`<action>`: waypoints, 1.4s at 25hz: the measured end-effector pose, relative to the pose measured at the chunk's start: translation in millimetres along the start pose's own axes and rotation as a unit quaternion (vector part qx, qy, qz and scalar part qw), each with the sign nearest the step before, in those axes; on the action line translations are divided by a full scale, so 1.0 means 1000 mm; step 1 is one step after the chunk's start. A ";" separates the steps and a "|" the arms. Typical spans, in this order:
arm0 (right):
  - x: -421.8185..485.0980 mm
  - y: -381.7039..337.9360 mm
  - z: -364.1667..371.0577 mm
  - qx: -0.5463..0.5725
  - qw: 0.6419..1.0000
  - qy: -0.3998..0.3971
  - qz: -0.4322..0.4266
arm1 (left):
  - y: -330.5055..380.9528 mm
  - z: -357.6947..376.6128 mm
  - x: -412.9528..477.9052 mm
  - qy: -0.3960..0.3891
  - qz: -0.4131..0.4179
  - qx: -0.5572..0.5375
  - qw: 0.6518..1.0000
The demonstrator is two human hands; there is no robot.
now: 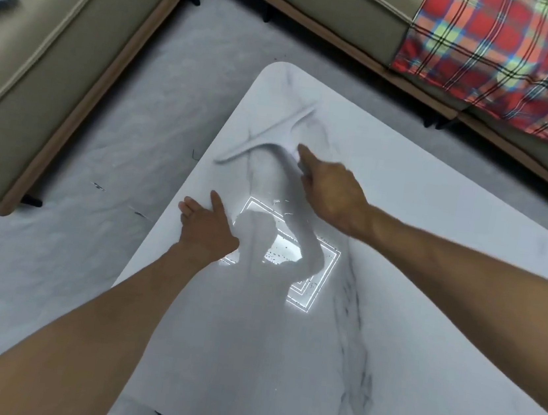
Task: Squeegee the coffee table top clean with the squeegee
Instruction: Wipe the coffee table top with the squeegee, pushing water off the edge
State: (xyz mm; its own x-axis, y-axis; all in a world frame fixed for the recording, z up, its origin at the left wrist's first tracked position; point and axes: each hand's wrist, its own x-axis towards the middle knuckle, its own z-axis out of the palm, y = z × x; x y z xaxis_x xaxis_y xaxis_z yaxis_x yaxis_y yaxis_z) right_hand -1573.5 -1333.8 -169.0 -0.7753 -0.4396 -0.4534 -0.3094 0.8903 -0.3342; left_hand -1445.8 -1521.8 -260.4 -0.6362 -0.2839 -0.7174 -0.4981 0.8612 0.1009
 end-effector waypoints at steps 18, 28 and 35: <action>-0.010 0.040 -0.039 0.108 0.963 0.006 0.246 | -0.008 0.006 -0.046 -0.022 0.010 0.009 1.000; -0.111 0.011 -0.026 0.084 0.978 -0.114 0.155 | -0.016 -0.012 -0.040 -0.072 -0.005 -0.072 0.995; 0.047 -0.047 -0.028 0.160 0.973 0.031 0.162 | -0.068 -0.015 -0.059 0.131 -0.018 -0.260 0.957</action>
State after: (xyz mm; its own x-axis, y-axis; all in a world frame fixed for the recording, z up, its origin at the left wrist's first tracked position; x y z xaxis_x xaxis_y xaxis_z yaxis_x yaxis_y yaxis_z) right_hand -1611.1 -1392.9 -151.2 -0.8381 -0.1245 -0.5311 0.1377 0.8938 -0.4268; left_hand -1383.3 -1570.5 -214.4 -0.7052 -0.4633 -0.5367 -0.7046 0.5426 0.4573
